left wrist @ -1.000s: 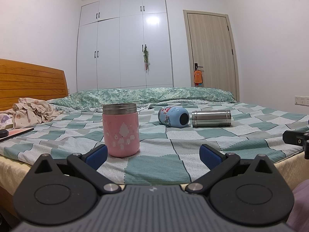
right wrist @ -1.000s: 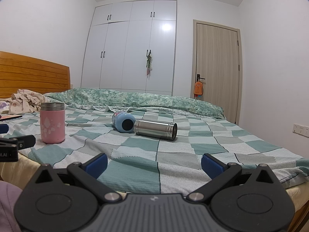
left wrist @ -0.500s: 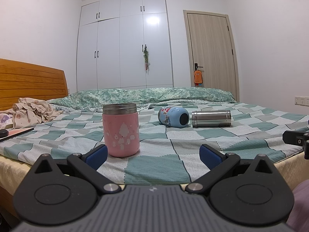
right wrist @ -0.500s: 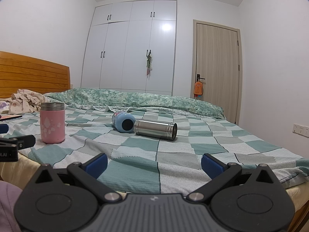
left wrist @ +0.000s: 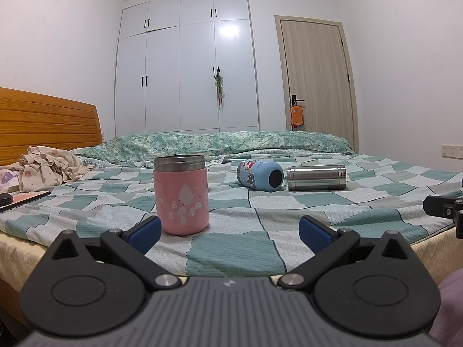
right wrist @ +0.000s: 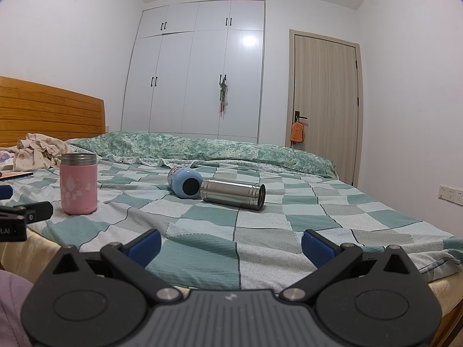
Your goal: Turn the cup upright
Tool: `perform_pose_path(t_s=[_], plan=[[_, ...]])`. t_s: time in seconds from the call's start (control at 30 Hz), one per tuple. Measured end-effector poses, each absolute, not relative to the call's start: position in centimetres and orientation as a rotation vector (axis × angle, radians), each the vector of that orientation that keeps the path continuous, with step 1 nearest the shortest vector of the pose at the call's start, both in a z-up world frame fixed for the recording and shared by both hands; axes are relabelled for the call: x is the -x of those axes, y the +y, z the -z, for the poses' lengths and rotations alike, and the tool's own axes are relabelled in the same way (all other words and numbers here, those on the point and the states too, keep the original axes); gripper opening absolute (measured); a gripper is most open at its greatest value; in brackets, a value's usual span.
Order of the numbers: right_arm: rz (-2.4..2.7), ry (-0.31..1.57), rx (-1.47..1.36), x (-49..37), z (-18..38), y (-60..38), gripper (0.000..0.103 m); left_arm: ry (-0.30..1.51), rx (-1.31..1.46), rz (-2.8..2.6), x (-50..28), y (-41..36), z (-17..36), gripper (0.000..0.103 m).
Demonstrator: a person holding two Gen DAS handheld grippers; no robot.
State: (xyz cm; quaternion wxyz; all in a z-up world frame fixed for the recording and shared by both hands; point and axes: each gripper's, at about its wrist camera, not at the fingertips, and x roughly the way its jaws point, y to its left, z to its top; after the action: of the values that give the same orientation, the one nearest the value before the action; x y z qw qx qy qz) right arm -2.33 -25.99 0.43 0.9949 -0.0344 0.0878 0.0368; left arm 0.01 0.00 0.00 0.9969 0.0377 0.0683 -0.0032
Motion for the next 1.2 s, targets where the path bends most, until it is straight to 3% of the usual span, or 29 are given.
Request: perform_pose_path(t_s=[0.63, 1.2], plan=[[-0.124, 0.213, 0.093, 0.9, -1.9, -26.1, 0.103, 0.180, -0.057, 0.051, -1.4, -0.8, -1.0, 0.103], [-0.213, 0.280, 0.475, -11.9, -6.5, -25.1, 0.103, 0.154, -0.093, 0.122, -11.4, -5.7, -4.7, 0.103]])
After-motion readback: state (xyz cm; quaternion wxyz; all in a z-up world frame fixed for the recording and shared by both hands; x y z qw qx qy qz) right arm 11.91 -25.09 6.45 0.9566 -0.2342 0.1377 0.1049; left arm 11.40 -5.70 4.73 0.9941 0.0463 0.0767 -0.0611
